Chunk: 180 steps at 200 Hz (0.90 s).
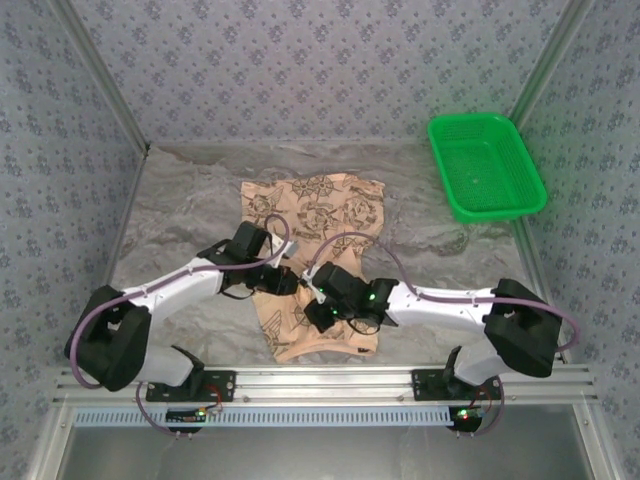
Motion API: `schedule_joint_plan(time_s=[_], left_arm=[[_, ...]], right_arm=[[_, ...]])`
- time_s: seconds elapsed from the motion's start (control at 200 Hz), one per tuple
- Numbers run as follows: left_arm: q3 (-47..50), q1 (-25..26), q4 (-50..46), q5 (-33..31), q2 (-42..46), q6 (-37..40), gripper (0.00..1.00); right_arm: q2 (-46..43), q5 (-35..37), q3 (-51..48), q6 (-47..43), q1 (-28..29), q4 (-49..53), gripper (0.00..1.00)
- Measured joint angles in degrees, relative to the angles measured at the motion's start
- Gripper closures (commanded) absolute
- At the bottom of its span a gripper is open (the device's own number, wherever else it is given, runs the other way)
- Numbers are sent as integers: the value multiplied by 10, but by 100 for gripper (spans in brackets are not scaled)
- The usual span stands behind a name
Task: Fold the inside-out t-shirt
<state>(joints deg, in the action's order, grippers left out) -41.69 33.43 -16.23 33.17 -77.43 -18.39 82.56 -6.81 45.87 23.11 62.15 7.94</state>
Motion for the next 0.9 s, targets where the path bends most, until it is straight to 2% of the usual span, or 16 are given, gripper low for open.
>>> schedule_joint_plan(time_s=[0.165, 0.25, 0.34, 0.385, 0.425, 0.515, 0.625, 0.74, 0.9], left_arm=[[0, 0, 2, 18, 27, -4, 88], [2, 0, 2, 19, 34, -4, 88], [20, -2, 4, 16, 47, -4, 88], [32, -5, 4, 12, 52, -4, 87], [45, -8, 3, 5, 53, -7, 84], [68, -15, -3, -14, 58, -16, 81], [85, -23, -9, -39, 79, -27, 81], [95, -38, -17, -63, 114, -40, 81], [114, -68, -16, -82, 136, -73, 74]], right_arm=[[-30, -86, 0, -10, -45, -9, 98], [-34, -127, 0, -26, -57, -14, 93], [-7, -150, 0, -37, -55, -15, 84], [16, -153, 0, -42, -52, -15, 72], [39, -151, 0, -44, -50, -14, 64], [70, -144, 0, -40, -46, -4, 61], [60, -130, 0, -44, -47, 6, 58], [14, -81, 8, -56, -51, 47, 56], [-35, 7, 44, -73, -51, 102, 59]])
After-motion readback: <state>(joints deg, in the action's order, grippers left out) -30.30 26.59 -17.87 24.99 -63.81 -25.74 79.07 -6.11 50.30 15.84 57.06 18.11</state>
